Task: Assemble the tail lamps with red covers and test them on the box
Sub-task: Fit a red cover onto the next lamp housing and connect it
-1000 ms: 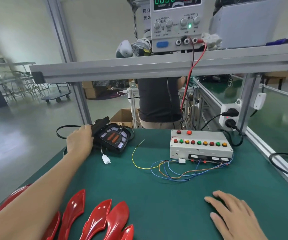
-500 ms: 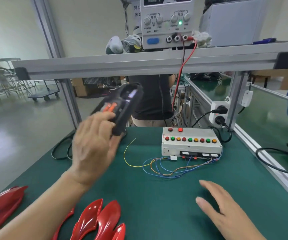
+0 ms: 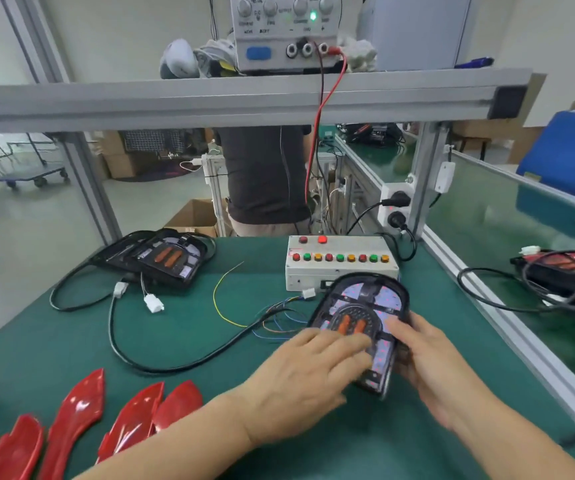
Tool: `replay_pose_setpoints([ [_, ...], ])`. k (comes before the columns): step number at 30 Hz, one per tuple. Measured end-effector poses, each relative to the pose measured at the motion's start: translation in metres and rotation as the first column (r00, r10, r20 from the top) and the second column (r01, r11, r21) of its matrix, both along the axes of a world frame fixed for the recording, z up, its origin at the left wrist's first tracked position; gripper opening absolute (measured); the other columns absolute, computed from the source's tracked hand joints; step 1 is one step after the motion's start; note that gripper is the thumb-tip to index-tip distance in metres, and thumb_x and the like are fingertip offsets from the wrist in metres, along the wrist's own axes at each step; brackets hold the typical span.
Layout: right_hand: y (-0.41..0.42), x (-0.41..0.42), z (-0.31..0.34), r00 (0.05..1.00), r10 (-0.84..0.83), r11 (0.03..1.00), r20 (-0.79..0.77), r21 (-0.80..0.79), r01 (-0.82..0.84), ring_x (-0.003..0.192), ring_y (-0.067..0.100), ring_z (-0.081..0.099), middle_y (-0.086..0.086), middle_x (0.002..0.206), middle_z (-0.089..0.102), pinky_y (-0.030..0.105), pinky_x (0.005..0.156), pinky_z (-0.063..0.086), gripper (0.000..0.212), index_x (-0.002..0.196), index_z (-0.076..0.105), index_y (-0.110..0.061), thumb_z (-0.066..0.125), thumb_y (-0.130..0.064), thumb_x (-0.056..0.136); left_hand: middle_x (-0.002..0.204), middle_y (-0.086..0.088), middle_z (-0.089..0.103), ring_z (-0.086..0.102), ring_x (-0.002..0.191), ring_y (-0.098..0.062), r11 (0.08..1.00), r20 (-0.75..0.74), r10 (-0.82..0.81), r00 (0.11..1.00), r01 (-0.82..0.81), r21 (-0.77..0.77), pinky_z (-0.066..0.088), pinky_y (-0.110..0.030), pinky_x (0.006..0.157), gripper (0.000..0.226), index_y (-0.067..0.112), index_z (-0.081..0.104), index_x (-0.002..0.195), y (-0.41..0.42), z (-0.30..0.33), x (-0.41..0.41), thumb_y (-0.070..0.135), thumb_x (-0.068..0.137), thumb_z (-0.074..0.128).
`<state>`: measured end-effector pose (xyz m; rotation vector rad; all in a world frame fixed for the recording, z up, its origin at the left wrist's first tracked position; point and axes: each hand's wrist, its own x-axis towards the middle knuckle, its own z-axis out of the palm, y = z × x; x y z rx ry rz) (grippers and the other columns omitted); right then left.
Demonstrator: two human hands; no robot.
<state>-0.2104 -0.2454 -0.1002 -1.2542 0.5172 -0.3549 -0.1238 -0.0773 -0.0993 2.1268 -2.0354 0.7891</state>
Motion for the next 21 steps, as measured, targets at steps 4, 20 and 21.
replay_pose_setpoints([
  [4,-0.024,-0.011,-0.009,0.991,-0.06,0.998,-0.12,-0.041,0.055,0.066,0.014,0.072,0.007,0.086,0.077,0.029,0.064,0.057,0.022,0.099,0.066,-0.007,0.045,-0.014,0.1,0.111,0.002,0.063,0.062,0.099,-0.02,0.989,-0.338,0.101,0.936,-0.13,-0.064,0.046,-0.032,0.081,0.03,0.016,0.065,0.103,0.034,0.02,0.023,0.035,0.08,0.059],
  [20,-0.037,-0.014,-0.016,0.934,-0.089,0.945,-0.345,-0.324,-0.03,0.066,0.017,0.071,0.003,0.081,0.077,0.027,0.064,0.051,0.019,0.093,0.069,-0.013,0.052,-0.018,0.097,0.078,0.012,0.066,0.063,0.075,-0.006,0.48,-0.357,0.869,0.343,-0.405,0.778,0.052,-0.027,0.072,0.06,0.034,0.06,0.083,0.112,0.033,0.067,0.077,0.04,0.062],
  [21,-0.037,-0.015,-0.015,0.935,-0.084,0.943,-0.345,-0.331,-0.038,0.064,0.016,0.071,0.002,0.08,0.077,0.027,0.062,0.051,0.019,0.092,0.07,-0.013,0.052,-0.018,0.097,0.08,0.012,0.065,0.062,0.076,-0.006,0.468,-0.346,0.876,0.335,-0.421,0.777,0.052,-0.027,0.072,0.059,0.035,0.057,0.084,0.111,0.03,0.068,0.074,0.039,0.064],
])
